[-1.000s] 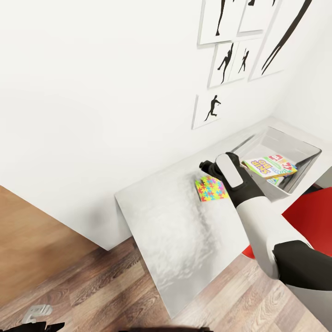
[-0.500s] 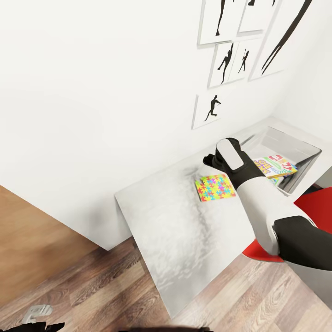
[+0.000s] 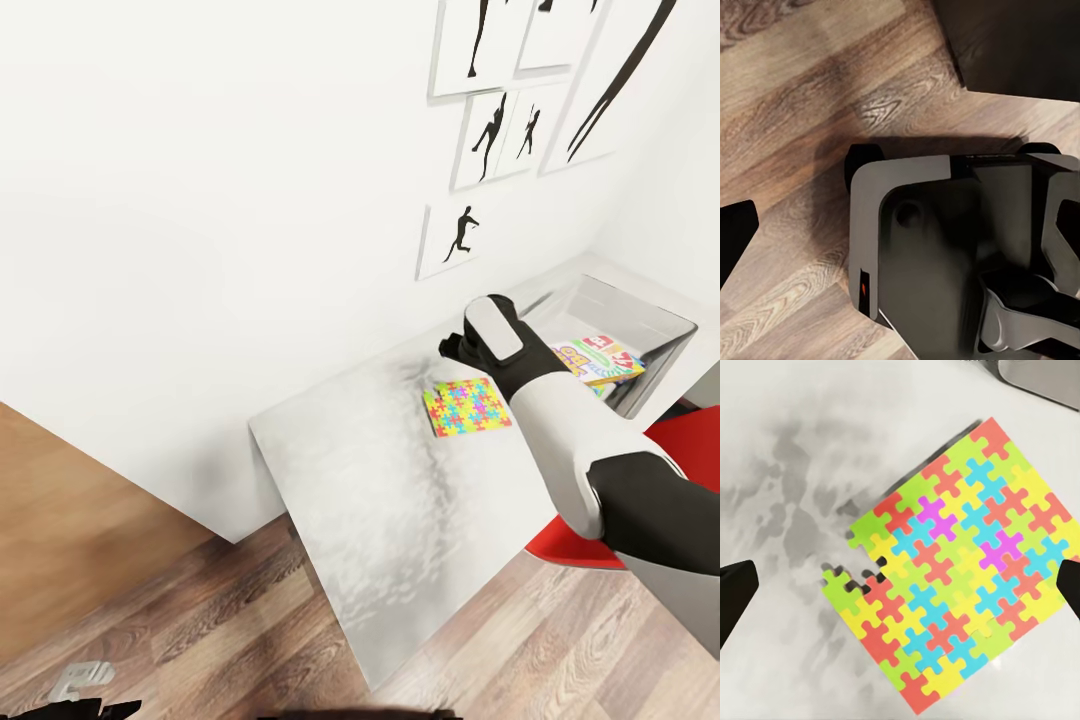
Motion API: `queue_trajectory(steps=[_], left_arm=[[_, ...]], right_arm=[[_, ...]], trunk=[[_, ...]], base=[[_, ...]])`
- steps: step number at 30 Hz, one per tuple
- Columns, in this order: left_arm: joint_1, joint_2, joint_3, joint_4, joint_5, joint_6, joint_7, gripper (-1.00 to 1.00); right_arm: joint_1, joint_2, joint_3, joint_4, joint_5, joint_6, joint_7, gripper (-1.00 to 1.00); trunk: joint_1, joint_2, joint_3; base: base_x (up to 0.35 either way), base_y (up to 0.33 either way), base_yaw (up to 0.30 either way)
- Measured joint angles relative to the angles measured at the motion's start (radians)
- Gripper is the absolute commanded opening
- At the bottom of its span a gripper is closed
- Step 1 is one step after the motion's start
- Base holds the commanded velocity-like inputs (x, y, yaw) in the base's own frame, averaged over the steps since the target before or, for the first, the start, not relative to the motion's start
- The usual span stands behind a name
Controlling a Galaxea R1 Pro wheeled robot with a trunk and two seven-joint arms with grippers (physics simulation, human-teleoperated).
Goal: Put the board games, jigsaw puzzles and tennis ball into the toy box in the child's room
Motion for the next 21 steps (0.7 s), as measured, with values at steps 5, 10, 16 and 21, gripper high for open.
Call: queue_trajectory(steps=[5, 10, 16, 21], left_arm=[[0.0, 0.0, 0.0, 0.0, 0.0, 0.0, 0.0, 1.0], [0.0, 0.0, 0.001, 0.0, 0.001, 0.0, 0.0, 1.0], [0.0, 0.0, 0.001, 0.0, 0.001, 0.0, 0.0, 1.0], [0.0, 0.0, 0.001, 0.0, 0.002, 0.0, 0.001, 1.0]], right_arm=[[-0.002, 0.002, 0.0, 0.001, 0.0, -0.001, -0.009, 1.0], [-0.007, 0.003, 0.0, 0.001, 0.0, 0.0, -0.013, 1.0], [-0.013, -0.001, 0.0, 0.001, 0.0, -0.002, -0.014, 1.0], [-0.014, 0.0, 0.0, 0.002, 0.0, -0.004, -0.015, 1.0]], trunk=[[0.0, 0.0, -0.004], [0.0, 0.0, -0.011], [0.0, 0.0, -0.021], [0.0, 0.0, -0.029]], base=[[0.0, 0.0, 0.0], [0.0, 0.0, 0.0], [0.0, 0.0, 0.0], [0.0, 0.0, 0.0]])
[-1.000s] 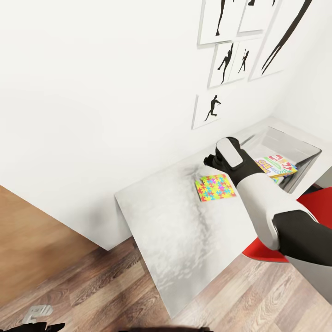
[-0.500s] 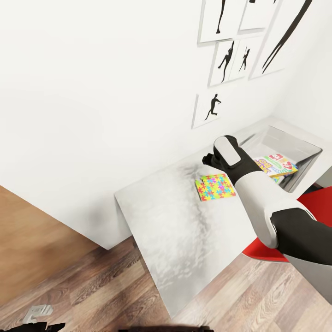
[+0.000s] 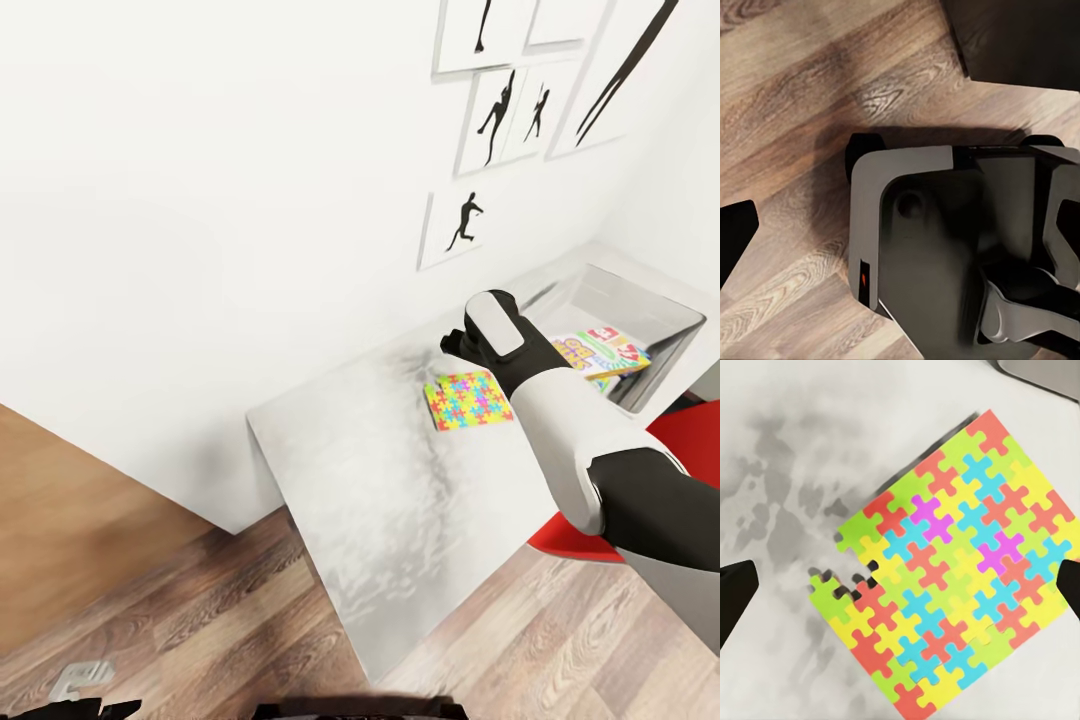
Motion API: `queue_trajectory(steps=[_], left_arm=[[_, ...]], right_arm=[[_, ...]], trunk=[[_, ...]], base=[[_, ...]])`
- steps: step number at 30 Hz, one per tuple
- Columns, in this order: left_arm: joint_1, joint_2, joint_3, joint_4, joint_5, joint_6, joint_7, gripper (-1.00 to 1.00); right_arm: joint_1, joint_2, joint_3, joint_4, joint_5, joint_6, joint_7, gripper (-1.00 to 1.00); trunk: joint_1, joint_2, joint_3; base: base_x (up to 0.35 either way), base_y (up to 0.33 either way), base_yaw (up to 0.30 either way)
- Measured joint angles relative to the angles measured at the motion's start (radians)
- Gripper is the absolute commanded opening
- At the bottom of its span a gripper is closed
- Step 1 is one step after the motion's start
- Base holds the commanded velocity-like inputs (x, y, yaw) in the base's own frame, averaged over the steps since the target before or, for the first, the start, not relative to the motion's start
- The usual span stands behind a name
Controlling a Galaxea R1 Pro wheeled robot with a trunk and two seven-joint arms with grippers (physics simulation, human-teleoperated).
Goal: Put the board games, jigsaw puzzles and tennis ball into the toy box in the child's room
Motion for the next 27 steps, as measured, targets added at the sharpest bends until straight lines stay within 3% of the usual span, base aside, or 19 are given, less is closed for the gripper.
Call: queue_trajectory(steps=[27], left_arm=[[0.001, 0.0, 0.0, 0.0, 0.001, 0.0, 0.0, 1.0]], right_arm=[[0.0, -0.009, 0.0, 0.0, 0.0, -0.004, 0.0, 1.0]], trunk=[[0.0, 0.0, -0.045]], base=[[0.0, 0.0, 0.0]])
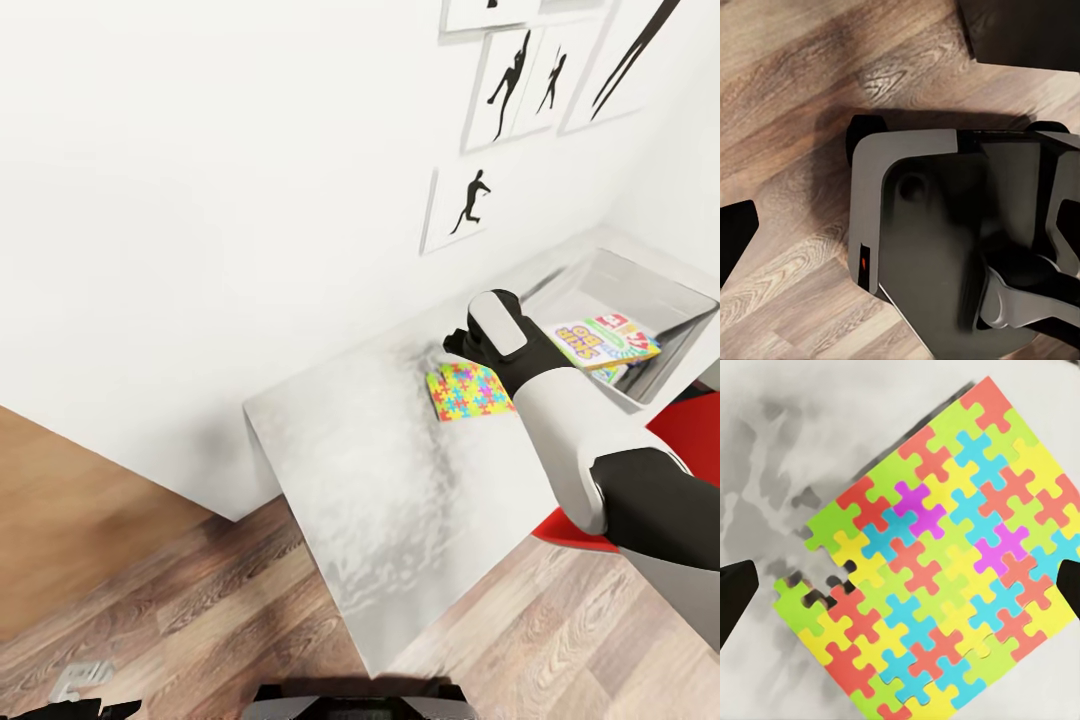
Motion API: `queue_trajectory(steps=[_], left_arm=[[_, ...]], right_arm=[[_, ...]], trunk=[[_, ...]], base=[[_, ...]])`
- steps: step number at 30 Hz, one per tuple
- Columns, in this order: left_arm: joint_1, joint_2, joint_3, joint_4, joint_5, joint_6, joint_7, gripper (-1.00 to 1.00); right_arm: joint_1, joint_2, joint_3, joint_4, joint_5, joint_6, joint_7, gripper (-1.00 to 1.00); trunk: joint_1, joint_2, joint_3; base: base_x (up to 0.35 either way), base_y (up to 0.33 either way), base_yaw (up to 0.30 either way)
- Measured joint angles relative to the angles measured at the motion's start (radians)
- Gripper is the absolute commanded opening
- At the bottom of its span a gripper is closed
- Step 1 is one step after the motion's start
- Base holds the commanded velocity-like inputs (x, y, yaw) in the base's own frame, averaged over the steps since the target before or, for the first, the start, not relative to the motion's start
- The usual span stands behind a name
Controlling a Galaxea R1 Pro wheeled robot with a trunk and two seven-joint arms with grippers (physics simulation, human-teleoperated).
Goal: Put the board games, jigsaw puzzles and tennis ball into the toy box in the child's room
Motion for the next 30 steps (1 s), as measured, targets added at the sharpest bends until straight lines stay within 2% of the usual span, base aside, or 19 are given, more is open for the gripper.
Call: queue_trajectory(steps=[12, 17, 18, 20, 21, 23, 24, 27, 30], left_arm=[[-0.001, 0.01, 0.009, -0.009, 0.006, 0.002, 0.011, 1.0], [-0.006, 0.013, 0.053, -0.067, 0.008, 0.018, 0.076, 1.0], [-0.009, 0.013, 0.081, -0.097, 0.007, 0.035, 0.114, 1.0], [-0.014, 0.014, 0.107, -0.132, 0.005, 0.069, 0.153, 1.0], [-0.019, 0.014, 0.135, -0.171, 0.004, 0.117, 0.189, 1.0], [-0.024, 0.013, 0.155, -0.221, 0.005, 0.18, 0.217, 1.0], [-0.028, 0.011, 0.17, -0.276, 0.006, 0.238, 0.233, 1.0], [-0.031, 0.004, 0.186, -0.391, 0.006, 0.337, 0.245, 1.0], [-0.031, -0.008, 0.19, -0.459, 0.009, 0.397, 0.245, 1.0]], right_arm=[[0.0, -0.002, 0.0, 0.001, 0.0, 0.002, 0.0, 1.0], [0.001, -0.002, 0.0, 0.001, 0.0, 0.004, 0.0, 1.0], [0.001, -0.002, 0.0, 0.001, 0.0, 0.005, -0.001, 1.0], [0.001, -0.001, 0.0, 0.001, 0.0, 0.006, -0.001, 1.0], [0.001, -0.001, 0.0, 0.001, 0.0, 0.006, -0.004, 1.0], [0.001, -0.002, 0.0, 0.001, 0.0, 0.007, -0.01, 1.0], [0.001, -0.001, 0.0, 0.0, 0.0, 0.008, -0.017, 1.0], [0.001, -0.002, -0.001, 0.0, 0.0, 0.008, -0.031, 1.0], [0.002, -0.002, -0.001, -0.001, -0.001, 0.008, -0.039, 1.0]], trunk=[[0.0, 0.0, -0.02], [0.0, 0.0, -0.028], [0.0, 0.0, -0.03], [0.0, 0.0, -0.033], [0.0, 0.0, -0.035], [0.0, 0.0, -0.038], [0.0, 0.0, -0.04], [0.0, 0.0, -0.045], [0.0, 0.0, -0.05]], base=[[0.0, 0.0, 0.0], [0.0, 0.0, 0.0], [0.0, 0.0, 0.0], [0.0, 0.0, 0.0], [0.0, 0.0, 0.0], [0.0, 0.0, 0.0], [0.0, 0.0, 0.0], [0.0, 0.0, 0.0], [0.0, 0.0, 0.0]])
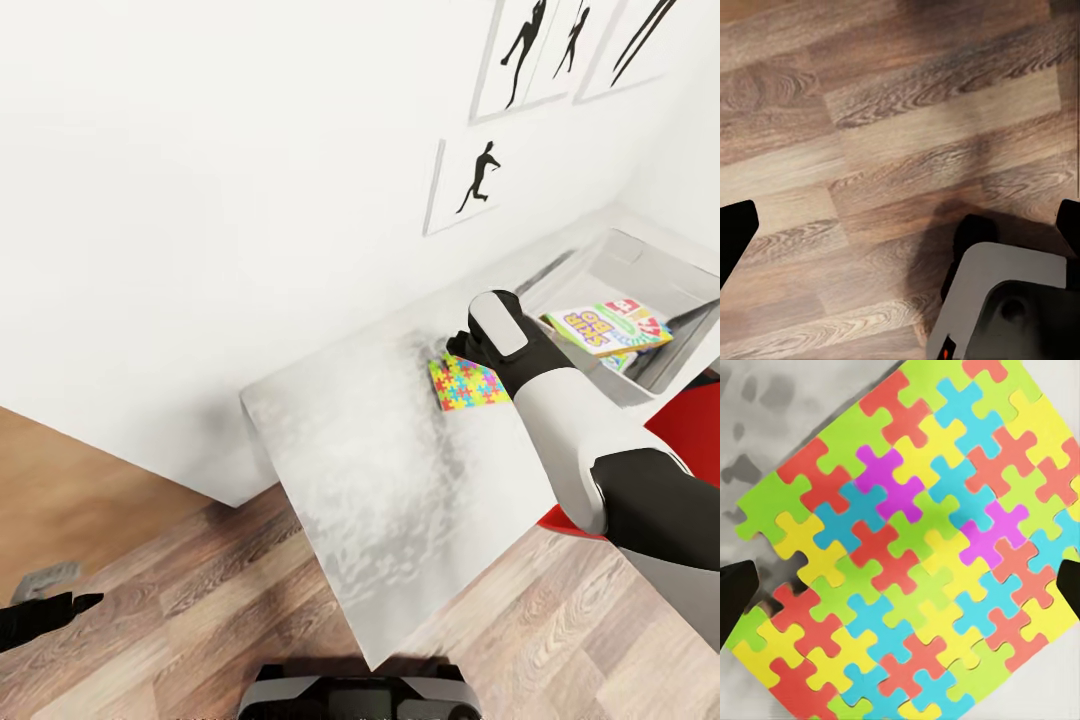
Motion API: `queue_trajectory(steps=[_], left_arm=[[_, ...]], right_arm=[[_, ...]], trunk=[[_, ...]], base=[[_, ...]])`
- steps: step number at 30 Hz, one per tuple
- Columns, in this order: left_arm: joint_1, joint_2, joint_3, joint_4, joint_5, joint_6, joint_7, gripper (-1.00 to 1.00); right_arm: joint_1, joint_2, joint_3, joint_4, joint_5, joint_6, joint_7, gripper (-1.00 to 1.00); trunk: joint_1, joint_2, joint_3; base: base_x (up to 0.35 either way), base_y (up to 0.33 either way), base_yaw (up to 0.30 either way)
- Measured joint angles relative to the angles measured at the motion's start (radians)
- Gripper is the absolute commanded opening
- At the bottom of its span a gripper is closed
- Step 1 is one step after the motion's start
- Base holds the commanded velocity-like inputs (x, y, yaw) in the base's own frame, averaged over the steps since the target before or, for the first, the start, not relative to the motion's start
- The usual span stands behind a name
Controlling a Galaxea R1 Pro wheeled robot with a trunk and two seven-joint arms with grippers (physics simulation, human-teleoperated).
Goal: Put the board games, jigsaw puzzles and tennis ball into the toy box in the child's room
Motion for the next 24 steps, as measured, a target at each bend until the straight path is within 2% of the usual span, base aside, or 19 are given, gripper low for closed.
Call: queue_trajectory(steps=[4, 5, 9, 10, 14, 21, 24], left_arm=[[-0.002, -0.019, 0.003, -0.064, 0.014, 0.088, -0.049, 1.0], [-0.002, -0.024, 0.001, -0.078, 0.018, 0.118, -0.093, 1.0], [-0.002, -0.028, -0.008, -0.093, 0.019, 0.158, -0.202, 1.0], [-0.002, -0.029, -0.017, -0.096, 0.018, 0.168, -0.252, 1.0], [-0.003, -0.03, -0.054, -0.1, 0.016, 0.181, -0.354, 1.0], [-0.003, -0.021, -0.12, -0.101, 0.014, 0.186, -0.469, 1.0], [-0.002, -0.01, -0.131, -0.101, 0.013, 0.185, -0.519, 1.0]], right_arm=[[0.0, 0.0, 0.0, 0.0, 0.0, 0.0, -0.005, 1.0], [0.0, 0.001, 0.0, 0.0, 0.0, 0.0, -0.006, 1.0], [-0.001, 0.0, -0.001, 0.0, -0.001, 0.001, -0.006, 1.0], [-0.001, 0.0, -0.001, 0.0, -0.001, 0.001, -0.006, 1.0], [-0.001, 0.0, -0.003, 0.0, -0.001, 0.002, -0.006, 1.0], [-0.003, 0.0, -0.004, -0.001, -0.001, 0.003, -0.007, 1.0], [-0.004, 0.0, -0.004, -0.002, -0.001, 0.002, -0.008, 1.0]], trunk=[[0.0, 0.0, -0.007], [0.0, 0.0, -0.008], [0.0, 0.0, -0.015], [0.0, 0.0, -0.017], [0.0, 0.0, -0.023], [0.0, 0.0, -0.035], [0.0, -0.001, -0.04]], base=[[0.0, 0.0, 0.0], [0.0, 0.0, 0.0], [0.0, 0.0, 0.0], [0.0, 0.0, 0.0], [0.0, 0.0, 0.0], [0.0, 0.0, 0.0], [0.0, 0.0, 0.0]])
